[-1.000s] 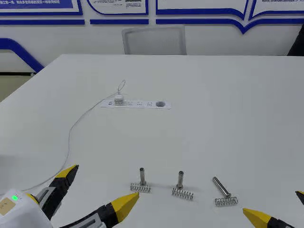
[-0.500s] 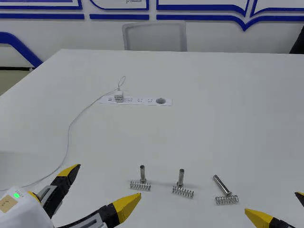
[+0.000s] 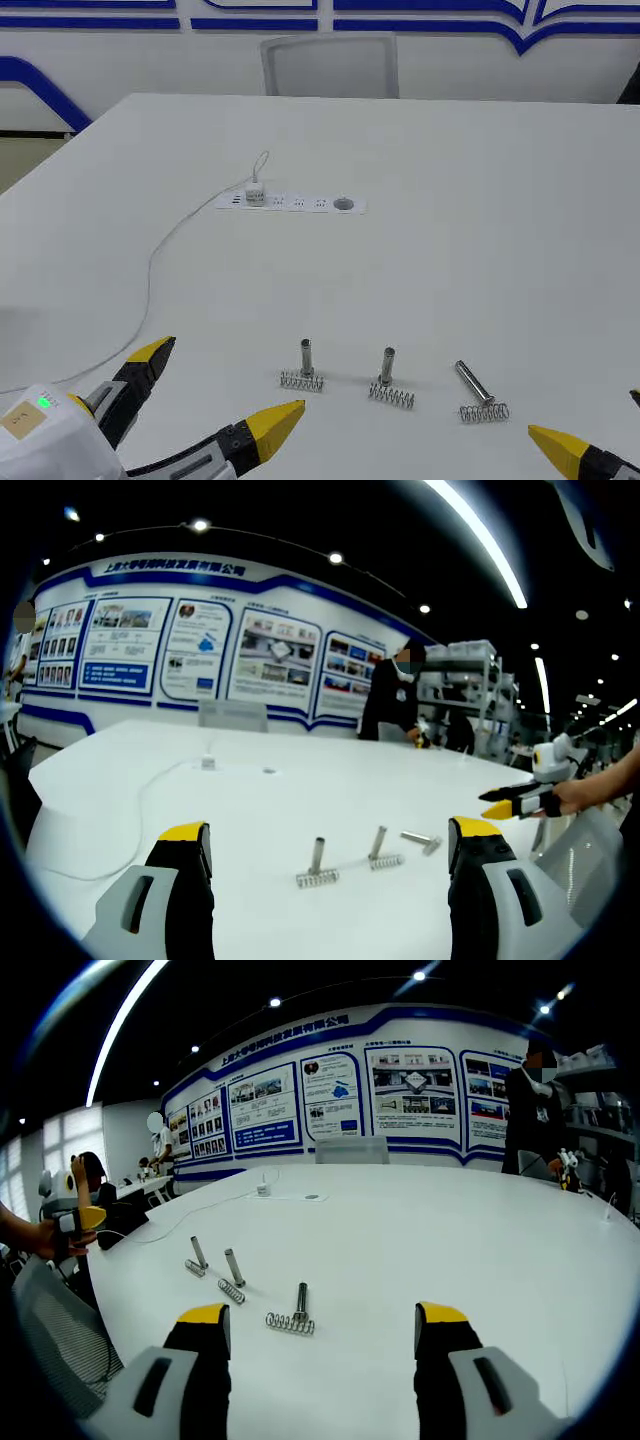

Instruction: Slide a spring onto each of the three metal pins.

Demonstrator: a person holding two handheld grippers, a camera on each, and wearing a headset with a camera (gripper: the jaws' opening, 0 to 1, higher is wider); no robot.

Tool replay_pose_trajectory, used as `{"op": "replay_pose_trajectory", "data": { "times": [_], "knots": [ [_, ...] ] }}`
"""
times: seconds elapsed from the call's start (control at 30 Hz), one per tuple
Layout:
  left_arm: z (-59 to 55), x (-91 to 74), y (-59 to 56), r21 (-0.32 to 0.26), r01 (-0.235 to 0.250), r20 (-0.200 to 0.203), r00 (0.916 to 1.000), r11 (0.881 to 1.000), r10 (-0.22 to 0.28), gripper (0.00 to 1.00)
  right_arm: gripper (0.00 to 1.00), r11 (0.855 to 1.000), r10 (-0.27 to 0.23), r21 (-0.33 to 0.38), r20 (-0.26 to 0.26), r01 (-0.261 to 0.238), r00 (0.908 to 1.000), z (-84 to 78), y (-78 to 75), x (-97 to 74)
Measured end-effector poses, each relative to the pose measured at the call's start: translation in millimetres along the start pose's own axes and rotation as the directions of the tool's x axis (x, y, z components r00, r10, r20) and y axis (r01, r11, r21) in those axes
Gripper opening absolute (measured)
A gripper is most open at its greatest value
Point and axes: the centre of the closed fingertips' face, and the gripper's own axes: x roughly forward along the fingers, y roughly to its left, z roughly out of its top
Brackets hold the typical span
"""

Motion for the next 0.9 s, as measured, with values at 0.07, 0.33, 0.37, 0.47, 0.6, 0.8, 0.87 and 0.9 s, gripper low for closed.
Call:
{"op": "replay_pose_trajectory", "data": {
  "times": [0.07,0.33,0.37,0.47,0.6,0.8,0.87,0.9],
  "knots": [
    [0.8,-0.2,-0.2,0.004,0.001,0.003,1.0000,1.000,-0.001,1.00,0.75,1.000,0.021,0.013,-0.012,-0.021,0.9997,-2.1,2.6,1.0],
    [2.5,0.3,-2.5,0.000,0.009,0.013,0.9999,1.000,-0.009,1.00,0.73,0.999,0.037,-0.016,-0.048,-0.037,0.9982,0.6,1.7,2.5],
    [5.1,0.8,-5.3,-0.008,0.025,0.029,0.9993,1.000,-0.024,1.00,0.73,0.999,0.038,-0.017,-0.046,-0.039,0.9982,3.9,1.4,3.3],
    [8.9,0.9,-8.0,-0.005,0.035,0.051,0.9981,0.999,-0.035,1.00,0.73,0.998,0.042,-0.043,-0.055,-0.045,0.9976,7.8,-0.1,6.1],
    [7.7,1.1,-7.9,0.011,0.032,0.043,0.9986,0.999,-0.032,1.00,0.73,0.997,0.050,-0.049,-0.066,-0.053,0.9966,9.5,-2.9,11.0],
    [5.7,0.8,-5.8,0.022,0.022,0.031,0.9993,1.000,-0.022,1.00,0.68,0.990,0.099,-0.090,-0.099,-0.108,0.9901,10.3,6.2,17.5],
    [3.4,1.1,-5.8,0.029,0.021,0.019,0.9996,0.999,-0.022,1.00,0.68,0.987,0.081,-0.131,-0.102,-0.094,0.9915,12.2,3.6,19.7],
    [2.2,1.4,-5.7,0.032,0.021,0.013,0.9997,0.999,-0.021,1.00,0.68,0.986,0.084,-0.133,-0.105,-0.098,0.9909,12.2,3.5,20.4]
  ]
}}
